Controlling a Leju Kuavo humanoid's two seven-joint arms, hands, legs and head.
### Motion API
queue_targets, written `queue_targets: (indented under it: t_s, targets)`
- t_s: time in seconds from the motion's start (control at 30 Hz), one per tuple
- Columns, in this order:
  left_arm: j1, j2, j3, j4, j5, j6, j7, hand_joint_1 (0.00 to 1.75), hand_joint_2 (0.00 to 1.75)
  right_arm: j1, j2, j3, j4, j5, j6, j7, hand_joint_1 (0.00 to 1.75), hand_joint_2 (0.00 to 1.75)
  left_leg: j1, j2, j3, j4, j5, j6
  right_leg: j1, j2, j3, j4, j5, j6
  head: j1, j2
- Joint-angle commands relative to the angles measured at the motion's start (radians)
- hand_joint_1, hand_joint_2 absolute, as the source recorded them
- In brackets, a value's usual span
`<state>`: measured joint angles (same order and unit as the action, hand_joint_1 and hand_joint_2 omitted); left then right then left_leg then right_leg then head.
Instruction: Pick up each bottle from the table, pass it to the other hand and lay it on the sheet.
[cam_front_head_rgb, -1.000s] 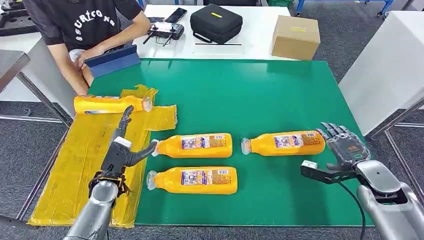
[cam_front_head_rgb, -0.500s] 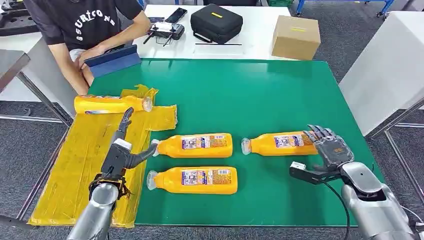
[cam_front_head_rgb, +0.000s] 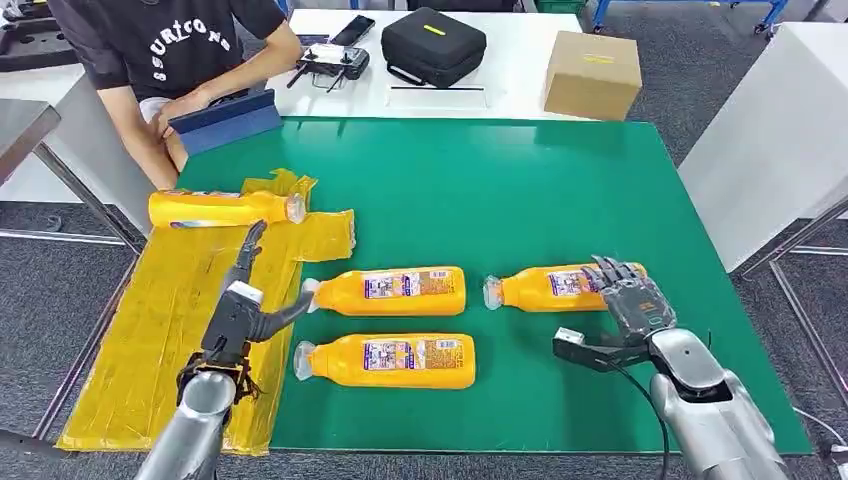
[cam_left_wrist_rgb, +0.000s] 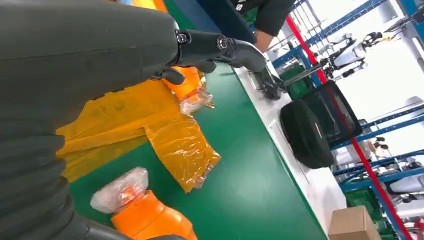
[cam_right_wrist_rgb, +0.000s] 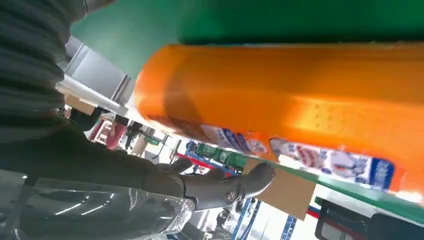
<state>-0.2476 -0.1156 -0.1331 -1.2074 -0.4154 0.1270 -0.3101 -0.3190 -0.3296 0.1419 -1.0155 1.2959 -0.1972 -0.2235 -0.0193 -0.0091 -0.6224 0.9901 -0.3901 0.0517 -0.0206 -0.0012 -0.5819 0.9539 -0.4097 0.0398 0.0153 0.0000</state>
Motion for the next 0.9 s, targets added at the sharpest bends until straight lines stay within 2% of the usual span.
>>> queue_targets:
  t_s: [0.03,0.3,0.5,0.7,0.9]
  targets:
    - [-0.004,0.005,0.034,0.027,0.007,-0.009,0.010,0.00,1.75,-0.069,0.053,-0.009,0.125,0.046,-0.017,0.027,0.00,1.75,0.001,0.002,0.003,0.000,-0.001,-0.003,0.001,0.002,0.002,-0.001,0.000,-0.002,0.000,0.000]
    - [0.002,-0.001,0.032,0.040,0.011,-0.015,0.011,0.00,1.75,-0.142,0.045,-0.053,0.253,0.106,-0.025,0.101,0.00,1.75,0.001,0.003,0.006,0.000,-0.003,-0.005,0.001,0.002,0.006,-0.001,-0.002,-0.003,0.000,0.000]
    - [0.017,-0.005,0.025,0.056,0.021,-0.002,-0.001,0.00,1.75,-0.232,0.034,-0.092,0.418,0.108,-0.115,0.094,0.00,1.75,0.001,0.003,0.009,0.000,-0.004,-0.006,0.001,0.003,0.008,-0.001,-0.003,-0.003,0.000,0.000]
    - [0.018,-0.006,0.028,0.059,0.025,0.000,-0.001,0.00,1.75,-0.242,0.037,-0.091,0.440,0.111,-0.129,0.092,0.00,1.75,0.001,0.002,0.006,0.000,-0.003,-0.005,0.000,0.002,0.006,-0.001,-0.002,-0.003,0.000,0.000]
    - [0.023,-0.003,0.025,0.064,0.040,0.007,-0.012,0.00,1.75,-0.250,0.062,-0.110,0.475,0.065,-0.193,0.017,0.00,1.75,0.000,0.003,0.006,-0.001,-0.002,-0.004,0.000,0.002,0.005,-0.001,-0.001,-0.002,0.000,0.000]
